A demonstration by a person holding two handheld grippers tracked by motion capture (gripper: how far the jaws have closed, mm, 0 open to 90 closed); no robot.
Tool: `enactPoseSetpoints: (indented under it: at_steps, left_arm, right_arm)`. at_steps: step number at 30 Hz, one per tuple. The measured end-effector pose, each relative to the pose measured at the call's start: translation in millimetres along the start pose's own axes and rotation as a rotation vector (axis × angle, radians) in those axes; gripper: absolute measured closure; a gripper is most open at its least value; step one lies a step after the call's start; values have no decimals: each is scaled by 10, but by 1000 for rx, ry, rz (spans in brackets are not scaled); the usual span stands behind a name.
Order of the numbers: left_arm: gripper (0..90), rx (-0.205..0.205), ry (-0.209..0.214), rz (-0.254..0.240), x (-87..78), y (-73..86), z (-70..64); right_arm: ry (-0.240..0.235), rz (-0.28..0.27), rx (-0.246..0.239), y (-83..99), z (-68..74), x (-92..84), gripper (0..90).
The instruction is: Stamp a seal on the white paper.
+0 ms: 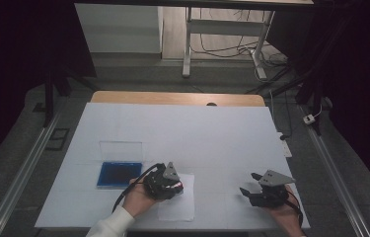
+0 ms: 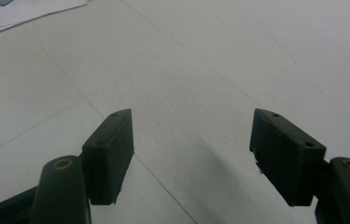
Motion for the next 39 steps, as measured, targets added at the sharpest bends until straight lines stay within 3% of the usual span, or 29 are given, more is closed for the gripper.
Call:
enactPoseSetpoints:
  at_steps: [10, 39]
  left_arm:
    - [706, 14, -13, 19, 37, 4, -22]
    - [707, 32, -17, -11, 46, 44, -28]
  right_arm:
    - [-4, 2, -3, -6, 15, 12, 299]
    - [-1, -6, -9, -29, 31, 4, 300]
Point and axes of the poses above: each handheld gripper's, and its own axes: x roughly forward along the jaws, y roughly out of its underside, z roughly to its left, the point moved 3 cm from there along x, roughly forward along the jaws, and after that the axes turned 8 degrees about -z, right-handed, at the moved point
